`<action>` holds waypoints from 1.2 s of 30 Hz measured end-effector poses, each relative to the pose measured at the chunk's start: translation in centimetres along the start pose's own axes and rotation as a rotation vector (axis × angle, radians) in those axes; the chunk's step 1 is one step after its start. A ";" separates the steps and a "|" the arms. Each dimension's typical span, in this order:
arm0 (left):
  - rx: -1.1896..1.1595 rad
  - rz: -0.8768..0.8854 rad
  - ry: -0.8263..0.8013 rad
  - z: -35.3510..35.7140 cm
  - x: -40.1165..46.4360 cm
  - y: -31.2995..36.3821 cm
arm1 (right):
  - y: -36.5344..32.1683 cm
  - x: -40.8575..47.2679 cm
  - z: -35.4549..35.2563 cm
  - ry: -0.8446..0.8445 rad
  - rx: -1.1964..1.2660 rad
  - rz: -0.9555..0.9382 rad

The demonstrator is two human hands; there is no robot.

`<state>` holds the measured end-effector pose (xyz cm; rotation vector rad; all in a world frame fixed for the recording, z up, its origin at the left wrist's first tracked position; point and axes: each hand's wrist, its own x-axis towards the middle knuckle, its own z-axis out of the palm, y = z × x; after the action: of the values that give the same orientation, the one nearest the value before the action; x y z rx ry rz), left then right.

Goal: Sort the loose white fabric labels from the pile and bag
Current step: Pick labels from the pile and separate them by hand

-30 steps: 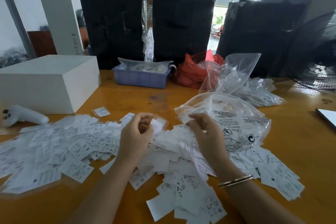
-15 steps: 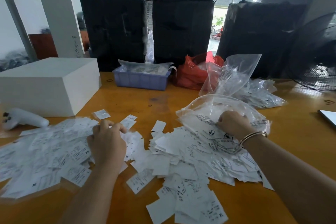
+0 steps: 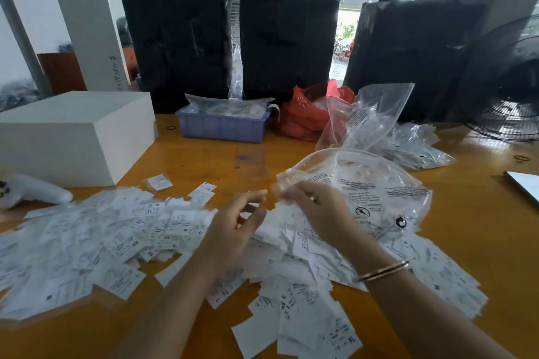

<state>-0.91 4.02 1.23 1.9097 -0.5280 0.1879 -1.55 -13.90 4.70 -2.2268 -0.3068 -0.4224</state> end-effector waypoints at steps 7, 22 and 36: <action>-0.073 -0.085 0.097 0.3 0.3 -0.4 | -0.1 -1.4 2.6 -0.172 0.258 0.151; -0.340 -0.306 0.323 -0.2 0.6 -0.4 | 1.5 -3.6 3.2 -0.042 -0.514 -0.232; -0.382 -0.319 0.219 0.8 0.4 -0.1 | 1.3 -3.2 2.1 0.334 0.413 0.234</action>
<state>-0.58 3.21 1.04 1.5498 -0.0964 0.0784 -3.59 -13.35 1.32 -1.7290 0.0441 -0.5393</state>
